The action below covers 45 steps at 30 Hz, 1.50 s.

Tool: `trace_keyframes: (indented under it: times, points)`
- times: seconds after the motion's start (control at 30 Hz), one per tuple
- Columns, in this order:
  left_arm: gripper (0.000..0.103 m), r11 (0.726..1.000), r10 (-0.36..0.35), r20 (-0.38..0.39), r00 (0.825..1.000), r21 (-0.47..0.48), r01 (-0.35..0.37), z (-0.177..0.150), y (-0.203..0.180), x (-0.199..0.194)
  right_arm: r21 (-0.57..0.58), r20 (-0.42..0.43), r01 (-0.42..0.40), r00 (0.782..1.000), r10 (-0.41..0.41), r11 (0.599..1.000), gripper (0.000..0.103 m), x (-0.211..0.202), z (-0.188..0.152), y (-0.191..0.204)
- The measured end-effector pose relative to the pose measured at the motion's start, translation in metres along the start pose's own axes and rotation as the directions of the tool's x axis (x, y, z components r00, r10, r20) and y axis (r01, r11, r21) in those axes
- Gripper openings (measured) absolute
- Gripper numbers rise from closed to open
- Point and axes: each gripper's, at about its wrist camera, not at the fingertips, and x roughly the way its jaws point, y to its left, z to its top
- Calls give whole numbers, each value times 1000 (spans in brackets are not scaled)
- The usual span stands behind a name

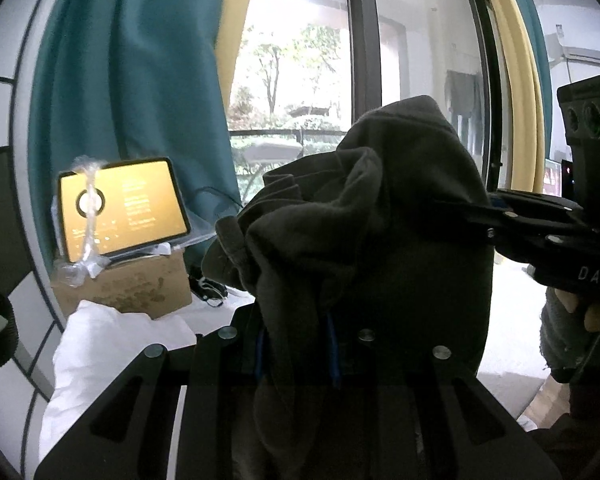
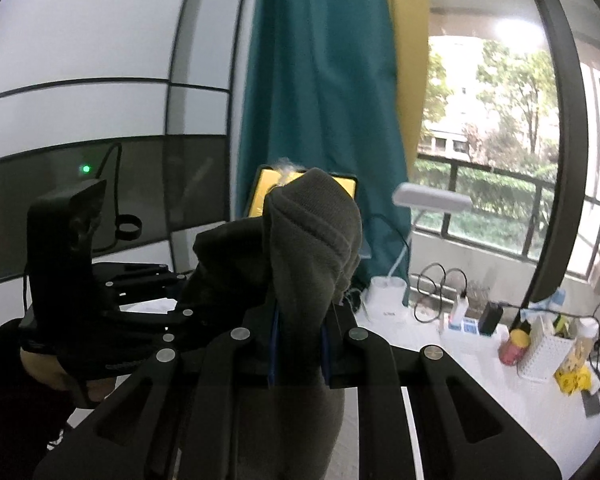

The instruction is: Fold small clothes

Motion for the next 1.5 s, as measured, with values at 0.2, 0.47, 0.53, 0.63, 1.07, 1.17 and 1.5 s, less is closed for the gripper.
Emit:
trace_keyframes:
  times: [0.2,0.47,0.53,0.63,1.07,1.17,1.5]
  points:
    - [21,1000,-23,-45,999,-2,23,-2,3,23,35,-33,14,999,-13,999,17,20,-9,-16]
    - [21,999,-42,-97,994,-17,41,-9,5,47,74,-87,28,996,-22,997,17,50,-23,-35]
    - [21,999,-47,-108,993,-25,45,-11,7,52,84,-100,31,995,-23,996,17,57,-25,-39]
    - [21,998,-54,-128,990,-37,50,-13,11,60,97,-118,34,993,-22,995,17,68,-30,-45]
    - [21,997,-68,-224,972,-60,56,-24,28,102,166,-206,46,979,-12,985,17,121,-54,-73]
    - [21,996,-75,-248,966,-73,58,-28,33,114,181,-229,46,973,-4,982,17,136,-60,-80]
    - [21,993,-75,-327,942,-110,41,-44,44,144,232,-309,42,950,33,972,17,180,-82,-99]
